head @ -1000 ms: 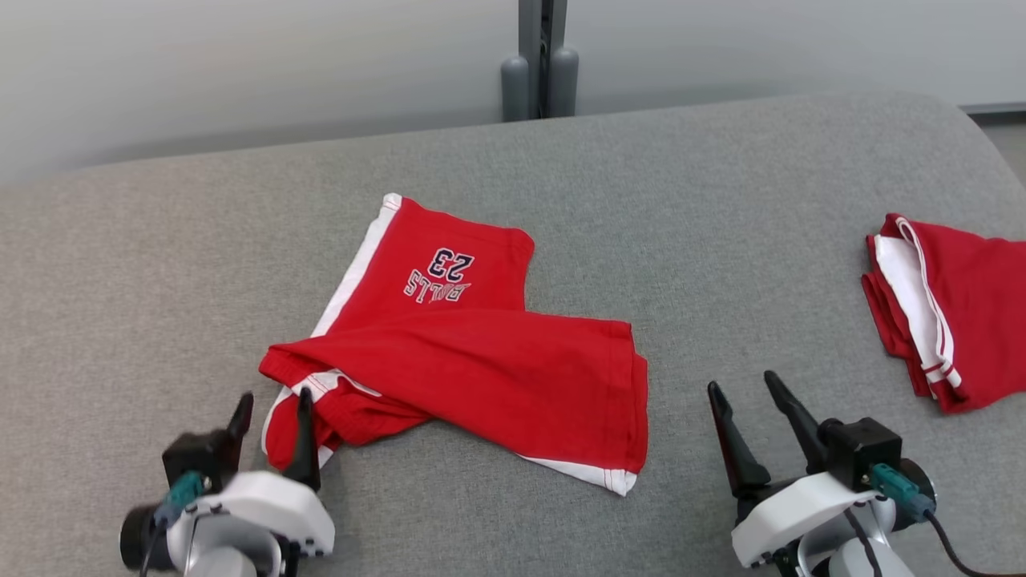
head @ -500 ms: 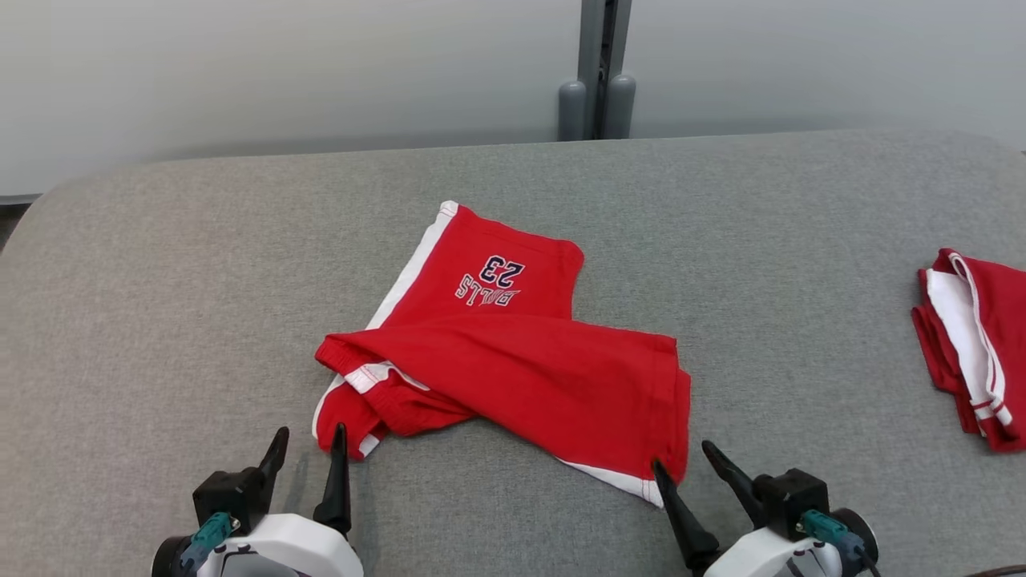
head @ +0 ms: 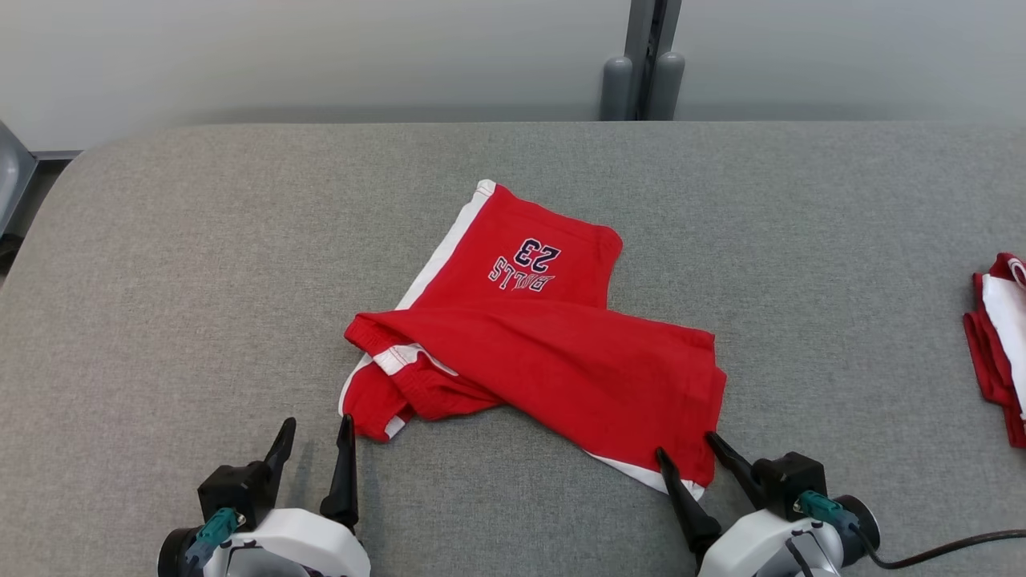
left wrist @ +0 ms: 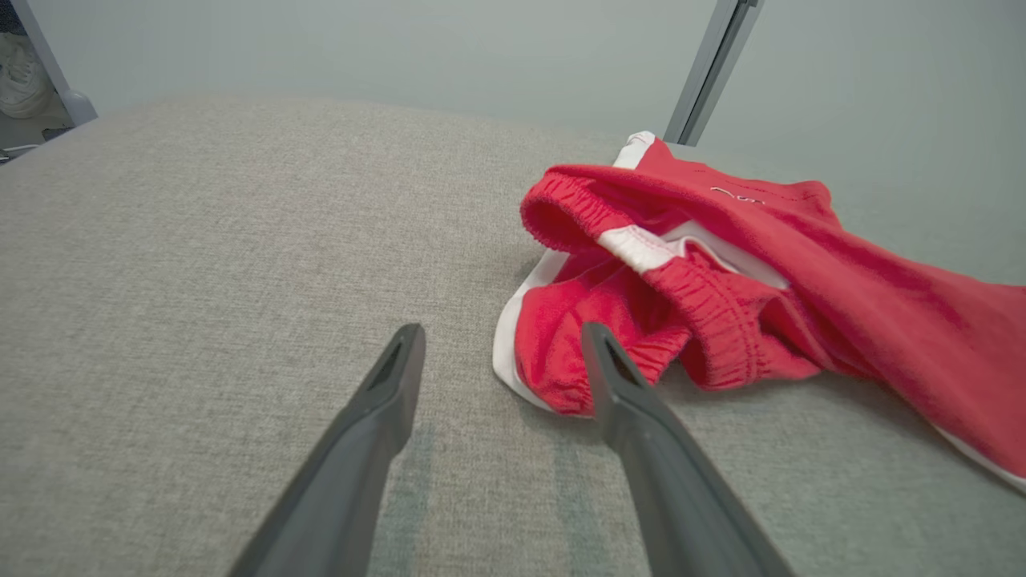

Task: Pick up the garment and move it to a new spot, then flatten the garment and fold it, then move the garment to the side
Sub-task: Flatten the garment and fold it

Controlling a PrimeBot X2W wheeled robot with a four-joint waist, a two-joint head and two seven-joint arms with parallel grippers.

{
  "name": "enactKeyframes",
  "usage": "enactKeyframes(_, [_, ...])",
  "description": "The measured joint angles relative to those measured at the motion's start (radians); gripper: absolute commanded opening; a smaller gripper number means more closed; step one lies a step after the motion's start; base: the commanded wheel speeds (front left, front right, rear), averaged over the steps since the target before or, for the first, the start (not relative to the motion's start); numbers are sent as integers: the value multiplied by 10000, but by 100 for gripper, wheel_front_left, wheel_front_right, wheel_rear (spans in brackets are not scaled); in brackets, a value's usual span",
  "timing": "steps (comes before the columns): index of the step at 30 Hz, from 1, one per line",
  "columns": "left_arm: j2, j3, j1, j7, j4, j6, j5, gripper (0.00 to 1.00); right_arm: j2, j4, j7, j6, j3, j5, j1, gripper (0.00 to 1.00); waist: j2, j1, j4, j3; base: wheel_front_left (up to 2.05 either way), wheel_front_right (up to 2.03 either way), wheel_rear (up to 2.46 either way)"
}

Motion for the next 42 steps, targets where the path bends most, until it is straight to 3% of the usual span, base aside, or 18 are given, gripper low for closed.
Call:
enactKeyframes(8, [-2, -105, -48, 0, -105, 10, -71, 100, 0, -362, 0, 0, 88, -94, -214, 100, 0, 0, 38, 215, 0, 0, 0])
enactKeyframes(9, [-2, -109, -55, 2, -113, 10, -71, 100, 0, -391, 0, 2, 109, -102, -214, 96, 0, 0, 35, 224, 0, 0, 0])
enactKeyframes(11, [-2, -119, -62, 0, -123, 10, -71, 100, 0, -437, 0, 0, 146, -100, -212, 47, 0, 0, 37, 236, 0, 0, 0])
enactKeyframes(12, [-2, -127, -63, 0, -125, 10, -73, 100, 0, -464, 0, 2, 159, -100, -212, 33, 0, 0, 39, 247, 0, 0, 0])
enactKeyframes(13, [0, -142, -68, 0, -128, 10, -75, 100, -2, -541, 0, 2, 161, -100, -216, 0, 0, 0, 44, 263, 0, 0, 0])
enactKeyframes(22, [-2, -290, -92, 2, -190, -6, -132, 100, 0, -1670, 0, 0, -1018, 268, -924, 0, 0, 0, 86, 421, 0, 0, 0])
enactKeyframes(28, [-2, -612, -355, 0, -155, -56, -161, 100, -407, -1104, 0, 0, -1716, -174, -2111, 0, 0, 0, 222, 596, 0, 0, 0])
enactKeyframes(34, [-2, -1104, -670, 0, -169, -134, -180, 100, -859, 577, 0, 2, -2094, -660, -3278, 0, 0, 0, 657, 840, 0, 0, 0])
enactKeyframes(35, [-4, -1164, -698, 0, -188, -134, -190, 100, -894, 1016, 0, 2, -2121, -775, -3422, 18, 0, 0, 739, 876, 0, 0, 0])
enactKeyframes(36, [-2, -1221, -699, 0, -190, -134, -226, 100, -924, 1348, 2, 2, -2190, -882, -3528, 100, 0, 0, 820, 910, 0, 0, 0])
enactKeyframes(42, [2, -1218, -661, 0, -291, -6, -282, 100, -882, 1691, 0, 2, -2926, -1532, -3779, 100, 0, 0, 967, 865, 0, 0, 0])
